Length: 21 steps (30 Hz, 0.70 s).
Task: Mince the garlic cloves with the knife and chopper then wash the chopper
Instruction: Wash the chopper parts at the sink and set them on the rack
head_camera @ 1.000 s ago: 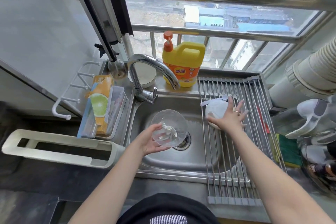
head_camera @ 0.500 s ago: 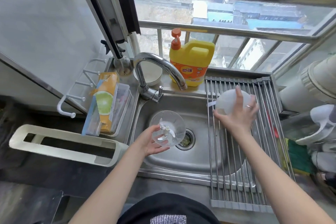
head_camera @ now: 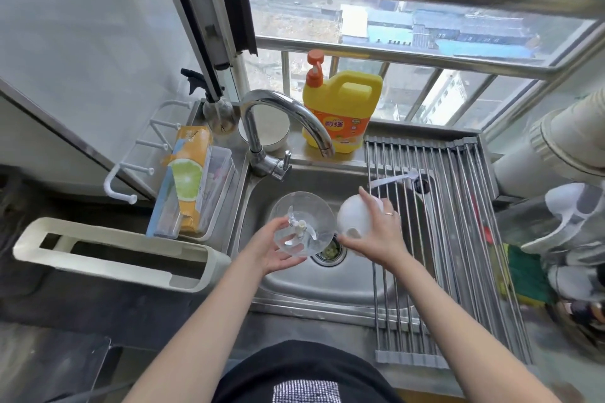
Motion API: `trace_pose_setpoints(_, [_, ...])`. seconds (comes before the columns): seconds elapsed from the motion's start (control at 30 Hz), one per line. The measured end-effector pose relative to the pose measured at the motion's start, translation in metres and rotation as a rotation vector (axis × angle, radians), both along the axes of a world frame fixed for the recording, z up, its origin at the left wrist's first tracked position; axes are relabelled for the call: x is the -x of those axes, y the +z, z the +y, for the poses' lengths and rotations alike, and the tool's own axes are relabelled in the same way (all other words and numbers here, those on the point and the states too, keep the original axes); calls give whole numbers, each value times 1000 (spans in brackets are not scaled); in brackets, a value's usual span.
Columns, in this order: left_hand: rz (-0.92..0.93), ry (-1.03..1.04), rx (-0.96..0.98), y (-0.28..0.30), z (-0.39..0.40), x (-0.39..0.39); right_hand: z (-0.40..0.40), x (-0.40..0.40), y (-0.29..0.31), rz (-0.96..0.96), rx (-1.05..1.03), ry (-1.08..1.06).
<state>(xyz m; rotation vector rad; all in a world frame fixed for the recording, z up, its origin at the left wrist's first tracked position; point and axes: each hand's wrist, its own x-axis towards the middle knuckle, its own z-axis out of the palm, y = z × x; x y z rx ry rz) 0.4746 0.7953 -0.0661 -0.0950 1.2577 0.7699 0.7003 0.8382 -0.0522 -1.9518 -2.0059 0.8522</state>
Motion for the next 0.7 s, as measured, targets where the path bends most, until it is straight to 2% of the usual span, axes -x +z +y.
trace_pose_setpoints(0.03, [0,-4,0,1,-1,0,-2,4,1,194,78,-72])
trace_pose_setpoints(0.13, [-10,11,-13,0,-1,1,-7,15,12,1033,426,-421])
trace_pose_setpoints(0.17, [-19,9,-14,0,-1,2,-9,17,15,1241,532,-506])
trace_pose_setpoints(0.23, [-15,27,-7,1,-2,1,-12,19,17,1463,615,-601])
trace_pose_setpoints(0.57, [-12,55,-18,1,0,4,-16,14,9,1878,644,-710])
trace_pose_setpoints(0.63, [-11,51,-22,1,1,4,-15,13,11,1835,645,-750])
trace_pose_setpoints(0.7, [-15,44,-25,0,1,4,-15,19,21,1645,598,-767])
